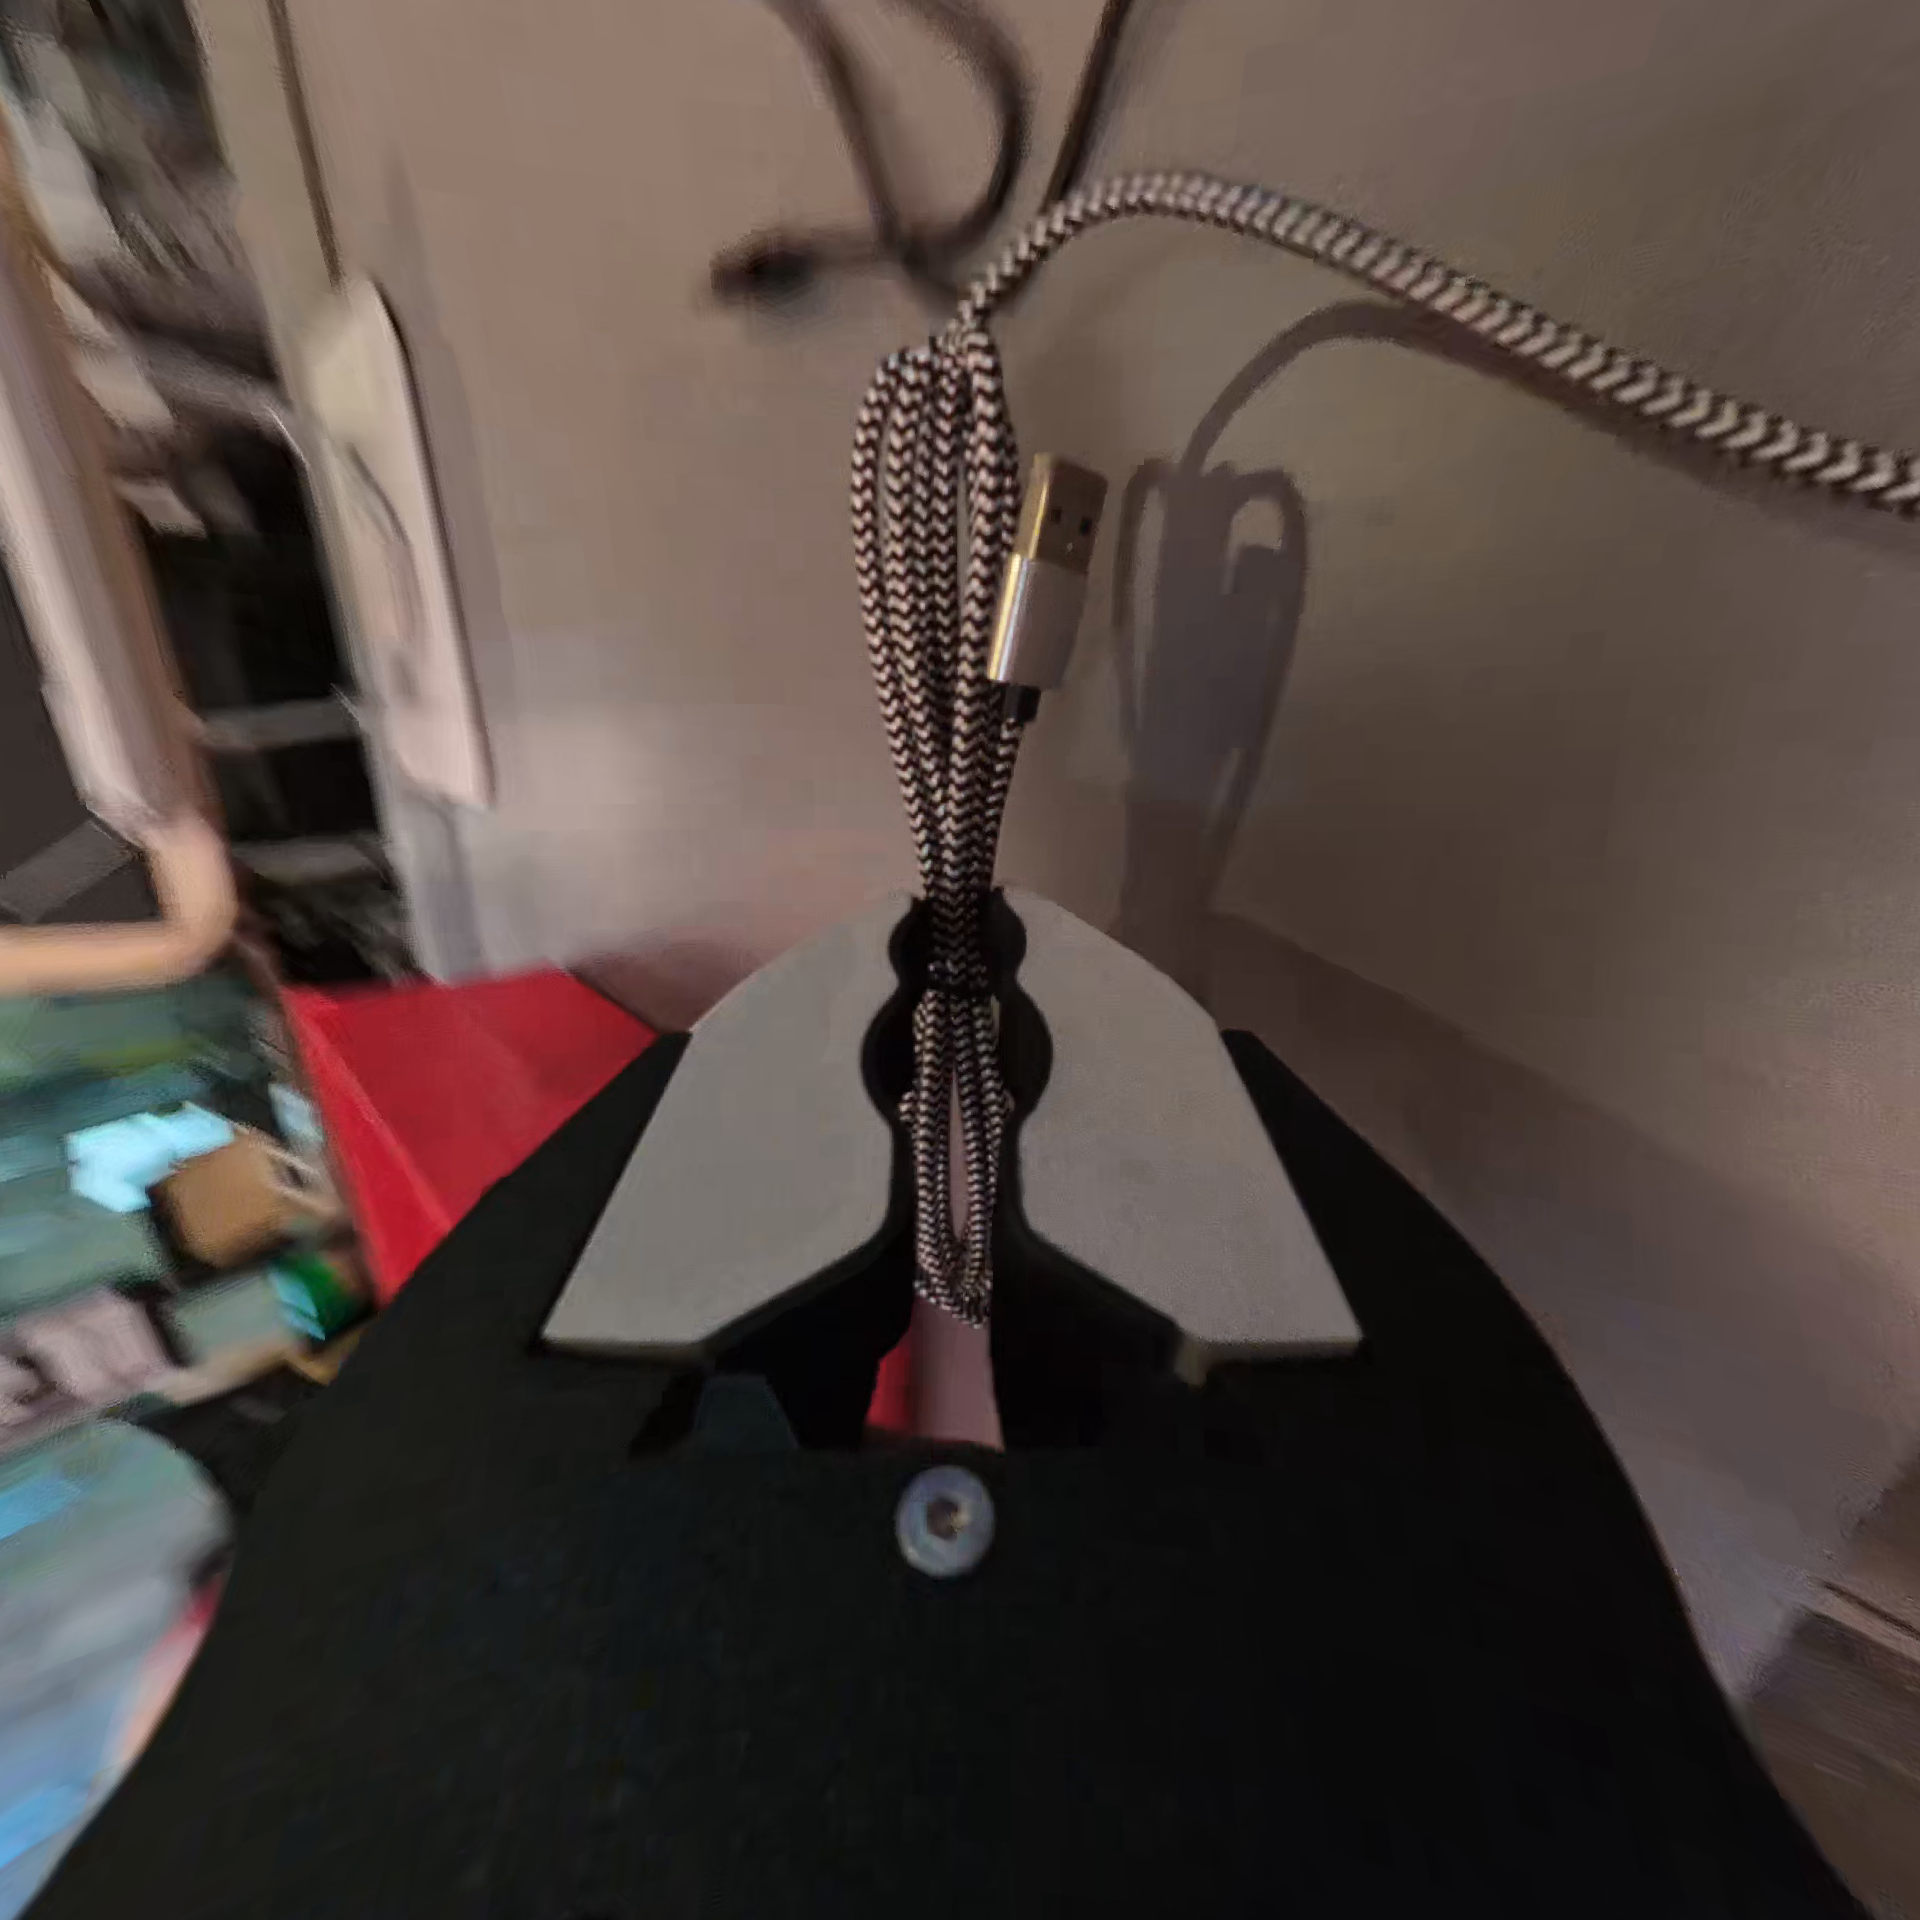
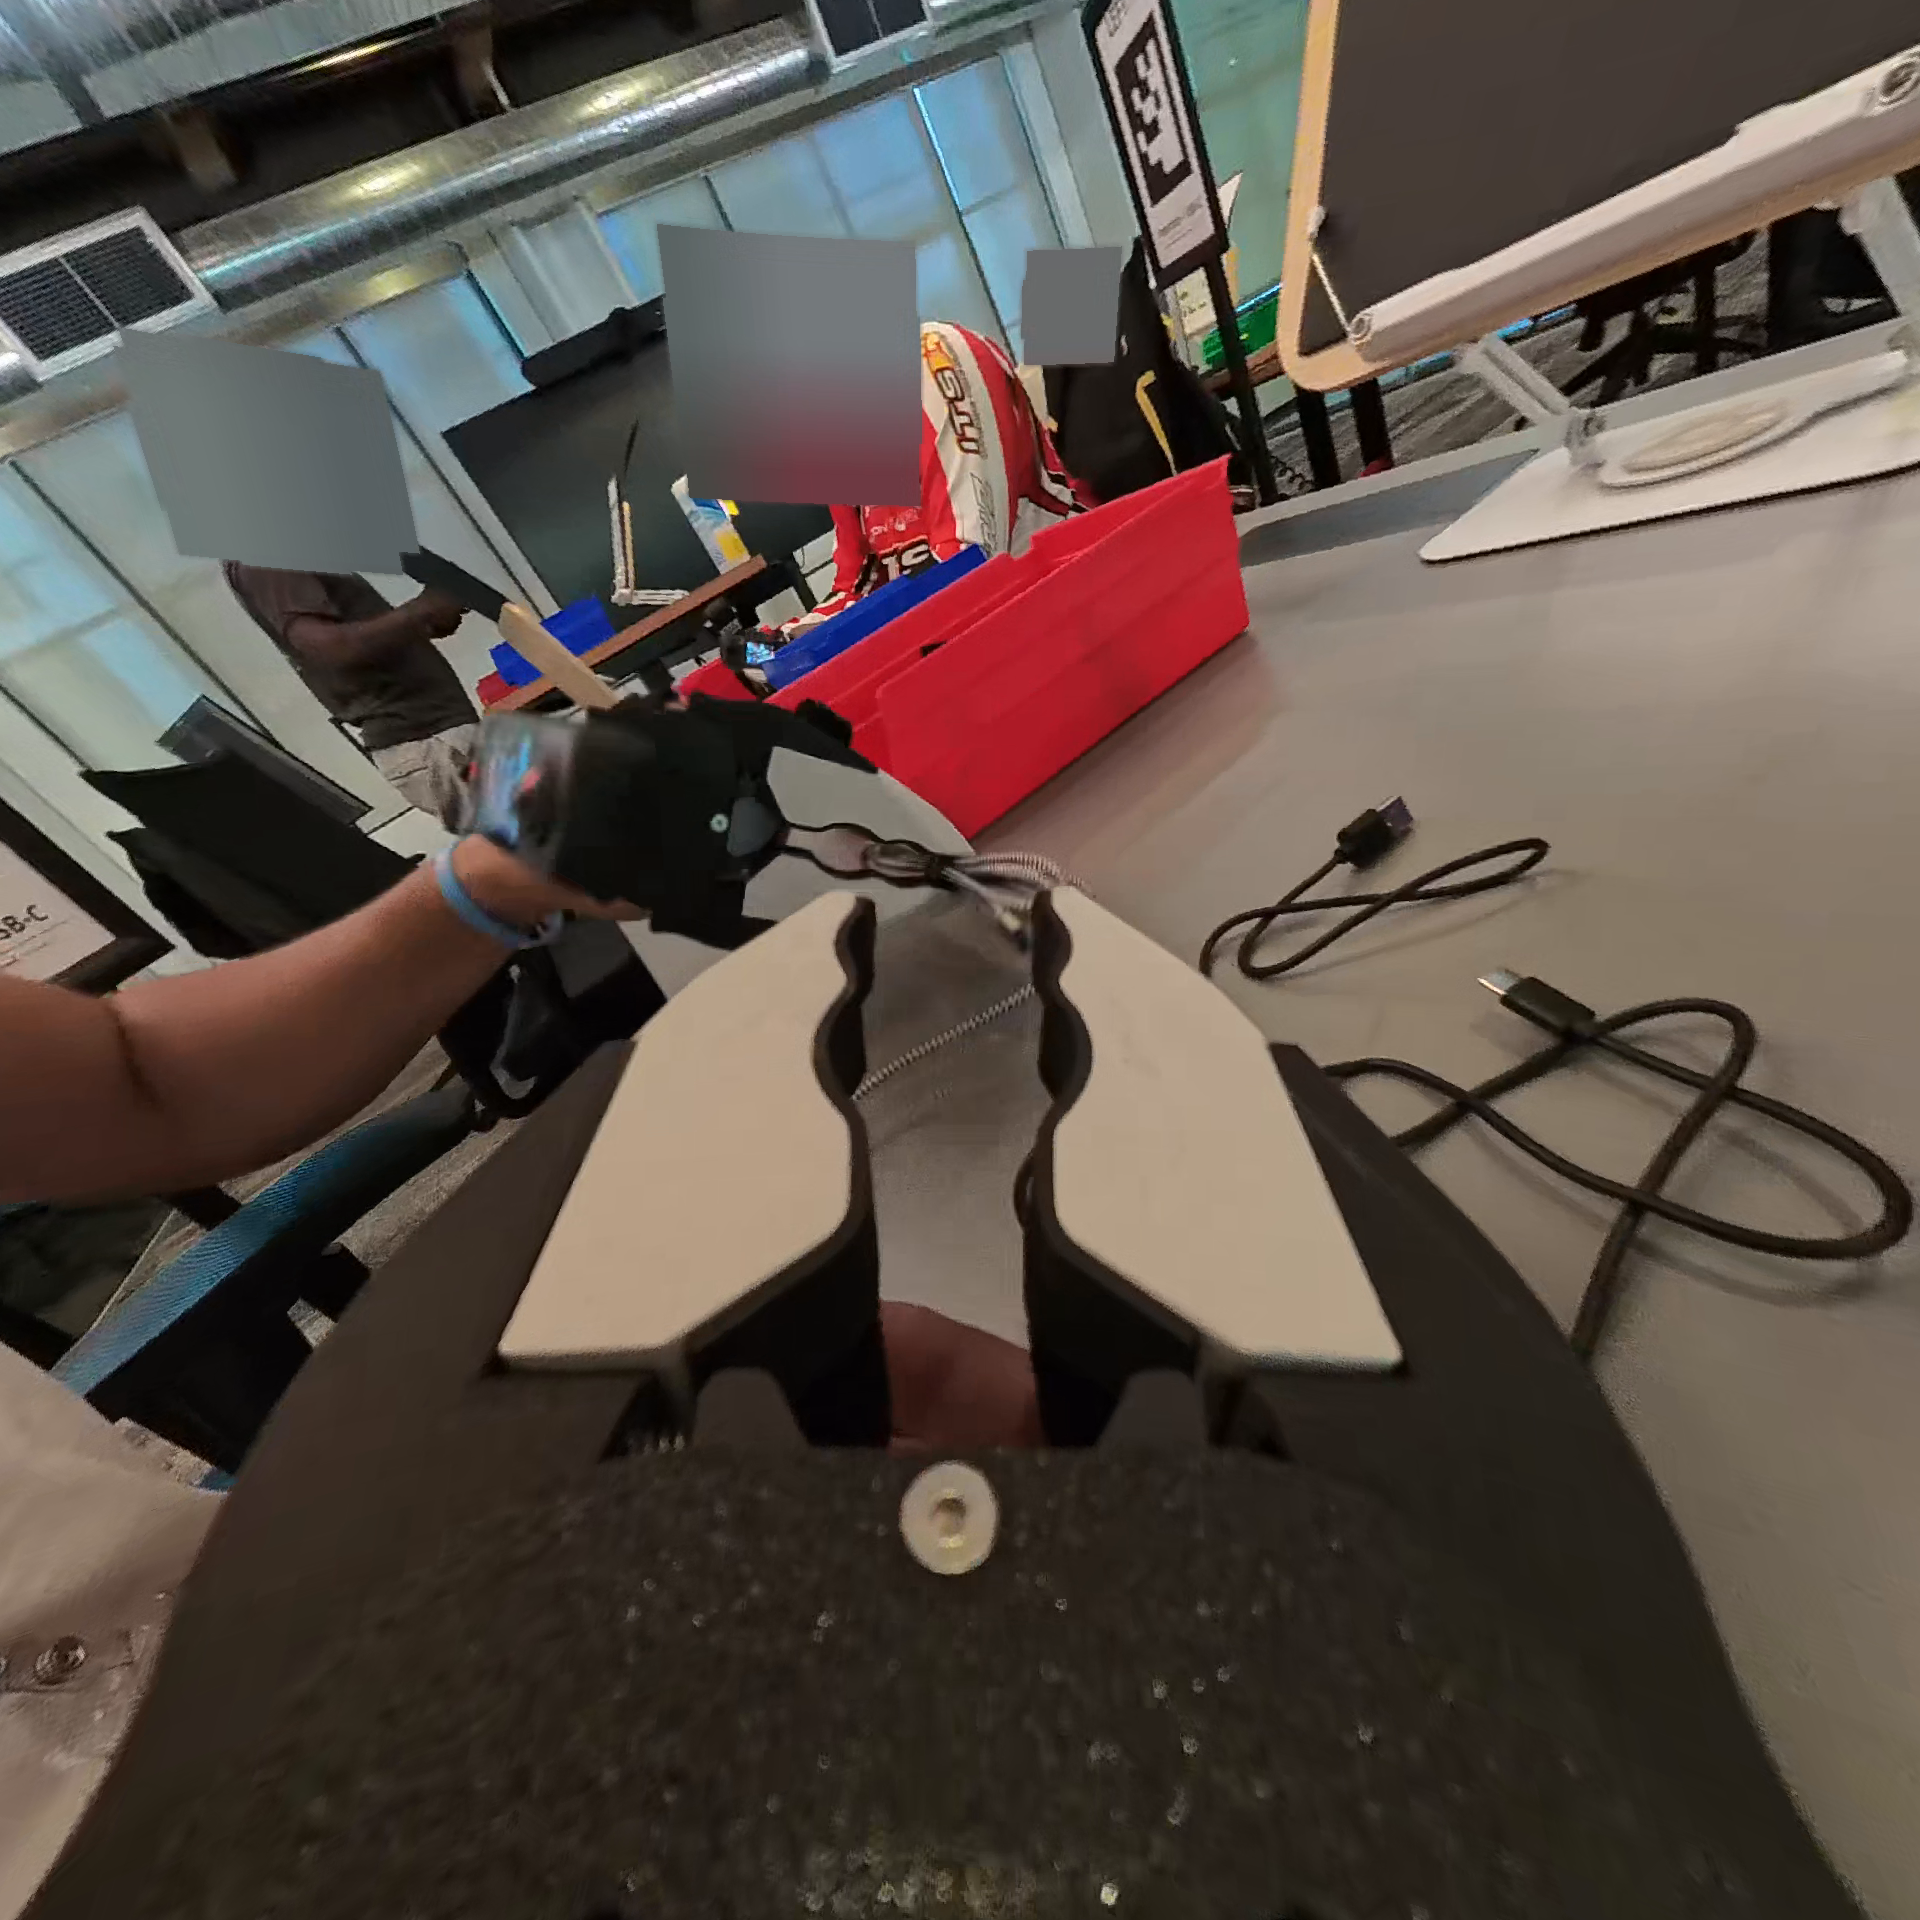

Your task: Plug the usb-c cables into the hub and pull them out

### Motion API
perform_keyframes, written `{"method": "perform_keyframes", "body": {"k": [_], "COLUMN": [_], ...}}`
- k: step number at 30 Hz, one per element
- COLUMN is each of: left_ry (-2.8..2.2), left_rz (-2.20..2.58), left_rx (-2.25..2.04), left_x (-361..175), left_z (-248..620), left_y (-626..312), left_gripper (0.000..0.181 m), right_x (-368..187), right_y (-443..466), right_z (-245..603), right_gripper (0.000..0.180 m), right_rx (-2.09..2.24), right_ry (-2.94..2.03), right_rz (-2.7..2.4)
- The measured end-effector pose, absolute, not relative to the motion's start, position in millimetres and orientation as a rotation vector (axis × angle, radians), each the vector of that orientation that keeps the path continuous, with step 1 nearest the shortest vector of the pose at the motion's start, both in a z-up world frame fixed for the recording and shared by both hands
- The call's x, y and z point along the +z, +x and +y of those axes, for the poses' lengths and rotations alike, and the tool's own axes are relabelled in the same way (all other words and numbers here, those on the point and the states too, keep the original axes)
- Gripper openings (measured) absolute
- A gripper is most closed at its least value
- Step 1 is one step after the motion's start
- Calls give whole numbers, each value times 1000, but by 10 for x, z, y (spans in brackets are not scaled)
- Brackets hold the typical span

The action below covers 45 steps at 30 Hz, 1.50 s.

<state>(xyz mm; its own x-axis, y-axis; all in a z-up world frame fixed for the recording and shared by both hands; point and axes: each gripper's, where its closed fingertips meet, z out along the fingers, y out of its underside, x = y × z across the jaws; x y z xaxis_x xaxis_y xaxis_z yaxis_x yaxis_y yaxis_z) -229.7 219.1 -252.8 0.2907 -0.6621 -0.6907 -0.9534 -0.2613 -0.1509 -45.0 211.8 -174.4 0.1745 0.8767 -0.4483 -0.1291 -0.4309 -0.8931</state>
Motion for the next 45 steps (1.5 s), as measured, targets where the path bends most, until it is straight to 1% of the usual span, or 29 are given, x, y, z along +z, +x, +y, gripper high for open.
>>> {"method": "perform_keyframes", "body": {"k": [2,4,7,11,13,16,20,25,27,29,31,33,35,36,38,41,43,44,45], "left_ry": [-2204,-2332,-2383,-2270,-2302,-2364,-2428,-2386,-2312,-2216,-2161,-2208,-2407,-2512,-2640,-2800,-2883,-2911,-2886], "left_rz": [1193,846,493,108,38,-98,-183,-232,-239,-241,-232,-174,-137,-144,-204,-226,-211,-213,-189], "left_rx": [635,567,496,-42,-142,-165,-197,-201,-275,-316,-210,-84,-11,-10,-67,-157,-131,-77,-12], "left_x": [-2567,-2546,-2453,-2120,-2193,-2472,-2684,-2680,-2537,-2282,-2029,-1919,-2073,-2176,-2345,-2593,-2758,-2816,-2804], "left_z": [2171,2139,2022,1871,1769,1674,1634,1693,1754,1819,1898,2002,2114,2182,2366,2544,2580,2576,2623], "left_y": [-2518,-2699,-2929,-2819,-2814,-2900,-2934,-3100,-3122,-3230,-3532,-3850,-4161,-4298,-4474,-4483,-4482,-4515,-4560], "left_gripper": [10,10,9,9,9,8,10,12,25,27,27,32,35,39,40,48,52,50,38], "right_x": [-1761,-1782,-1809,-1819,-1834,-1840,-1843,-1843,-1847,-1856,-1868,-1874,-1881,-1886,-1895,-1912,-1923,-1929,-1937], "right_y": [-453,-472,-523,-560,-576,-598,-610,-616,-622,-631,-640,-653,-674,-686,-709,-725,-722,-719,-715], "right_z": [2124,2107,2056,1997,1982,1953,1925,1910,1901,1891,1882,1870,1853,1844,1828,1801,1796,1796,1796], "right_gripper": [28,28,29,28,29,29,29,29,29,29,29,29,29,29,29,29,29,29,30], "right_rx": [1397,1385,1398,1420,1419,1436,1426,1432,1433,1434,1438,1448,1458,1462,1466,1459,1446,1442,1441], "right_ry": [-1560,-1565,-1572,-1573,-1576,-1579,-1577,-1577,-1578,-1580,-1584,-1586,-1587,-1588,-1590,-1593,-1594,-1595,-1598], "right_rz": [-738,-753,-785,-812,-825,-833,-851,-854,-859,-869,-876,-879,-887,-893,-904,-928,-942,-945,-947]}}
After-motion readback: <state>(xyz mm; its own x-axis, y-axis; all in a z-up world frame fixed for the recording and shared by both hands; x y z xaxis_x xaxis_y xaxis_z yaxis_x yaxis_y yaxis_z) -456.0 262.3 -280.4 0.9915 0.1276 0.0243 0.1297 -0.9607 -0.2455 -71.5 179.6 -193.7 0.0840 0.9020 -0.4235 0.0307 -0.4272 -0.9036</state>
